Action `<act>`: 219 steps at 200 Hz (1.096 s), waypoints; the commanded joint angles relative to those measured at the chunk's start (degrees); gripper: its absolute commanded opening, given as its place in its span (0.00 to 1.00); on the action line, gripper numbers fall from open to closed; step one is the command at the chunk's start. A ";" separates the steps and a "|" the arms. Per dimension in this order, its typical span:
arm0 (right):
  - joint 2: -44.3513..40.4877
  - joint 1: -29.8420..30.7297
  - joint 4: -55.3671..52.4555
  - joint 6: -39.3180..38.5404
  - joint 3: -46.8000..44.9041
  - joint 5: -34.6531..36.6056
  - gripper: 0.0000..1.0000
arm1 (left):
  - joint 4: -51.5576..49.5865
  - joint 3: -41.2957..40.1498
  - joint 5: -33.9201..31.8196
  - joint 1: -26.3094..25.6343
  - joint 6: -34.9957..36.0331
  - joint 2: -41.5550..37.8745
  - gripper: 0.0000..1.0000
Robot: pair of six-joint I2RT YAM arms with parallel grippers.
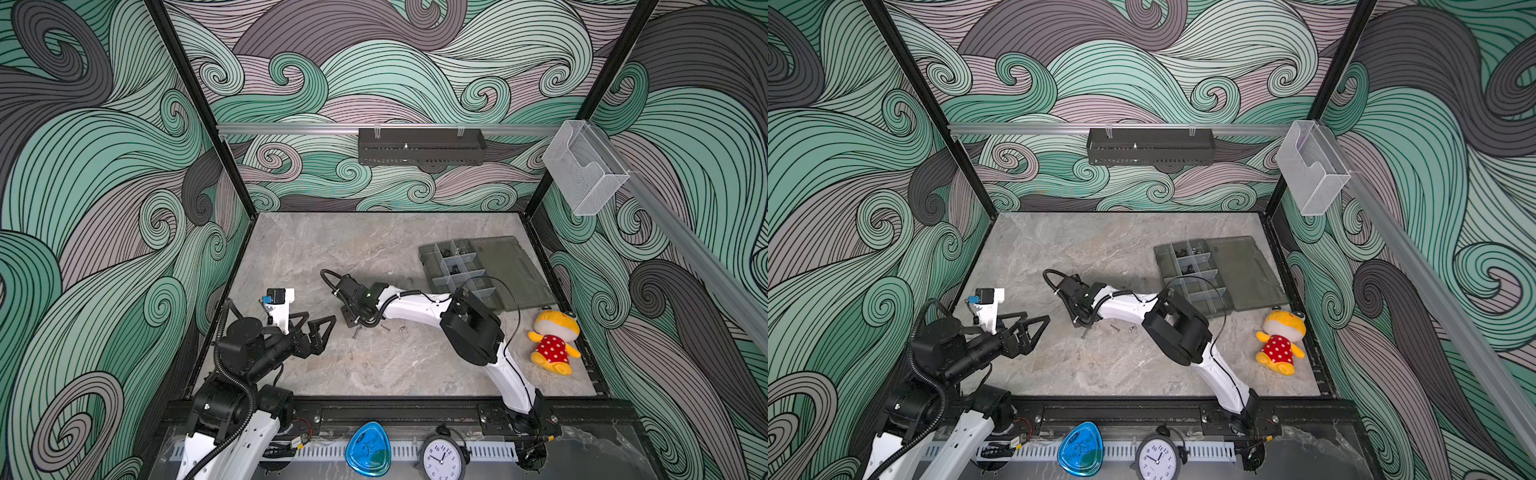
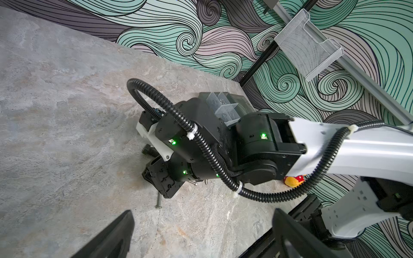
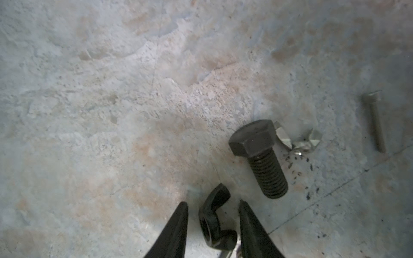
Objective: Sort the screws and nuts into containers
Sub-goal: Rotate the nut at the center of the table, then pick up the nut from the center of the table.
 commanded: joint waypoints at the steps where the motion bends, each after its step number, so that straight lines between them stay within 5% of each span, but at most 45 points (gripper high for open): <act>1: -2.43 -0.97 1.94 -2.78 -1.13 -3.22 0.40 | 1.14 -0.07 0.57 -0.70 0.00 -0.88 0.99; 118: -3.49 -2.57 3.02 -6.30 -3.75 -4.08 0.40 | 1.43 -0.46 0.13 -0.66 -0.06 -0.53 0.99; 174: -2.58 -2.49 2.23 -6.83 -2.35 -5.18 0.27 | 1.41 -0.41 -0.05 -0.56 -0.01 -0.03 0.99; 219: -1.88 -2.49 0.91 -7.01 -1.35 -5.92 0.27 | 1.54 -0.52 -0.27 -0.48 0.00 -0.09 0.99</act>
